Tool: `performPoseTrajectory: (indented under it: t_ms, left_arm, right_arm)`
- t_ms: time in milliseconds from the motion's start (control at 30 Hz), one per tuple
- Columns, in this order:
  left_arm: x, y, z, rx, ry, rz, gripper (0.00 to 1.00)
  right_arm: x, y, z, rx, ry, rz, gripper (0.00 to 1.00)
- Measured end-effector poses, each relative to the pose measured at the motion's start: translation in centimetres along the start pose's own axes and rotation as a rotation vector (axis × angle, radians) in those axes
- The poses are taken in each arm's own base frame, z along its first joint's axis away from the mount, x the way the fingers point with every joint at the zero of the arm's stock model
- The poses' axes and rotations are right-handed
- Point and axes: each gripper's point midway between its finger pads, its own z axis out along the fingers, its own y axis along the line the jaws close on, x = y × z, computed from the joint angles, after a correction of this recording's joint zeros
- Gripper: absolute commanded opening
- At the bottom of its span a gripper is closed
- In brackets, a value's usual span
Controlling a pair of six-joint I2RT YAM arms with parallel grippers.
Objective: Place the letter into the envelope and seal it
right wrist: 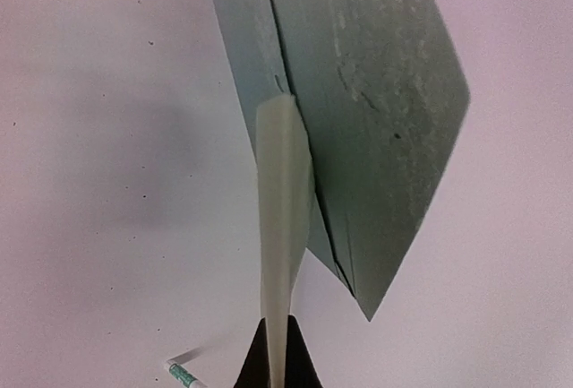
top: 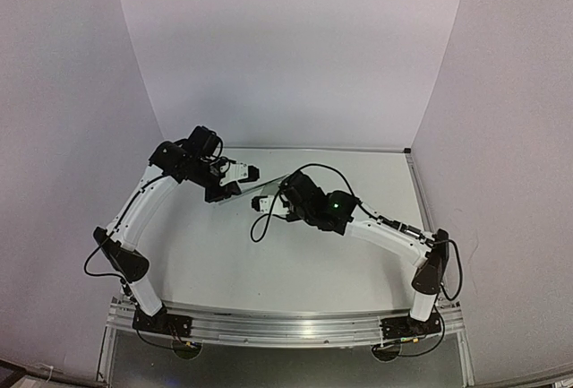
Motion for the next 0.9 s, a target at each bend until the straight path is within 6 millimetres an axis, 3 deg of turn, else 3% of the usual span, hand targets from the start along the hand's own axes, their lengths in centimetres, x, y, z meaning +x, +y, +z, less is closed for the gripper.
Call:
performPoseTrajectory:
  t_ms: [567, 767, 900]
  left_arm:
    - [0.4, -0.2, 0.5, 0.009, 0.020, 0.050, 0.00]
    - [0.3, -0.3, 0.5, 0.012, 0.014, 0.033, 0.00]
    - [0.1, -0.5, 0.5, 0.022, 0.003, -0.016, 0.00]
  right_arm:
    - [0.0, -1.1, -0.4, 0.025, 0.005, 0.033, 0.00]
    - [-0.4, -3.3, -1.5, 0.079, -0.012, 0.093, 0.00]
    - [-0.3, -3.4, -1.4, 0.089, -0.007, 0.114, 0.00]
